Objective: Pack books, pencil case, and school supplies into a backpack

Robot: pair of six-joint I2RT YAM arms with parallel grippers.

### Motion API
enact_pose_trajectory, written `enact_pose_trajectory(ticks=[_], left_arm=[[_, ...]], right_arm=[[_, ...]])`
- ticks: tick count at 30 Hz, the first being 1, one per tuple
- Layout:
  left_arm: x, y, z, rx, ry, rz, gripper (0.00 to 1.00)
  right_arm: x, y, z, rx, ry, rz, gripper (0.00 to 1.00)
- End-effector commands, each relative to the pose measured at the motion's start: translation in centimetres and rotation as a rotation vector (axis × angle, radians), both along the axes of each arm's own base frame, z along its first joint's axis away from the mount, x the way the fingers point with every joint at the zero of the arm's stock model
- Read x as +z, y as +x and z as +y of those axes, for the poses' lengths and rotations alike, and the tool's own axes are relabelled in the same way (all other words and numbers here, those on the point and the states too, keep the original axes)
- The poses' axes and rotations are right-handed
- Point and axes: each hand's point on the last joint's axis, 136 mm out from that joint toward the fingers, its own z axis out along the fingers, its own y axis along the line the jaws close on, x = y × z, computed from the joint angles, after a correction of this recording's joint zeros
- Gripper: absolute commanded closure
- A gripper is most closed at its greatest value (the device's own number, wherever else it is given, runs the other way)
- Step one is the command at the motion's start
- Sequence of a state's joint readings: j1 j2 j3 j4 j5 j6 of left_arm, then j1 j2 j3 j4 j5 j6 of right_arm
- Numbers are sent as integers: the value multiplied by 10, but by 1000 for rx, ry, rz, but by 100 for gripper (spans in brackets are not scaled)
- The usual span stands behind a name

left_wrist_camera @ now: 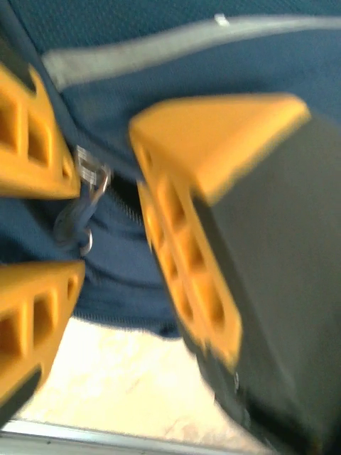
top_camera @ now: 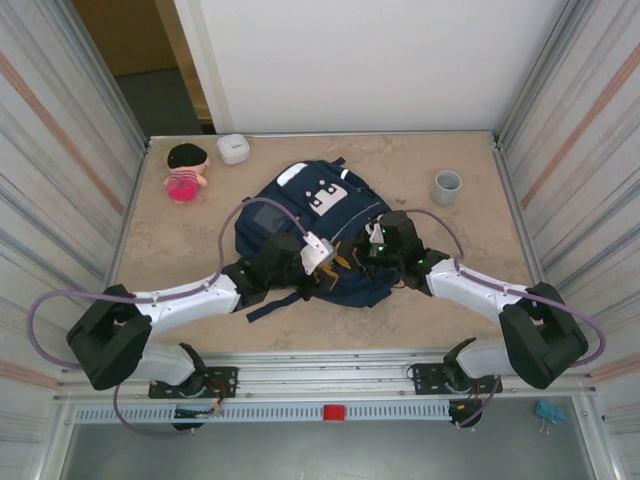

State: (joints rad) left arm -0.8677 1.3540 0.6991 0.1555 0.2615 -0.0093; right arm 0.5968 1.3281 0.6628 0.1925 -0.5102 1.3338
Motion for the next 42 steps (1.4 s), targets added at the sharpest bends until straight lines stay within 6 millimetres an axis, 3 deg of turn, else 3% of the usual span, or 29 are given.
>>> enact_pose_trajectory(ticks=[1, 3, 5, 8, 10, 16, 21, 28, 42], left_arm=[[59, 1, -19, -71, -100, -150, 49], [58, 0, -5, -80, -20, -225, 35], [53, -2, 11, -127, 94, -330, 26], [40, 2, 34, -190, 275, -449, 19], [38, 7, 43, -215, 306, -458, 17], [44, 0, 35, -318, 253, -484, 19], [36, 2, 30, -296, 251, -471, 22], [32, 12, 27, -250, 258, -472, 21], [27, 7, 22, -285, 239, -473, 20]], right_arm=[[24, 0, -6, 89, 1, -81, 100], [28, -4, -14, 185, -32, -124, 100], [35, -10, -17, 276, -44, -159, 100], [49, -16, -16, 378, -49, -224, 100], [52, -20, -11, 440, -31, -226, 100], [56, -26, -4, 568, 3, -247, 100], [55, -23, -2, 628, -11, -244, 100], [54, -14, -3, 612, -35, -242, 100], [54, -3, -3, 549, -50, -241, 100]])
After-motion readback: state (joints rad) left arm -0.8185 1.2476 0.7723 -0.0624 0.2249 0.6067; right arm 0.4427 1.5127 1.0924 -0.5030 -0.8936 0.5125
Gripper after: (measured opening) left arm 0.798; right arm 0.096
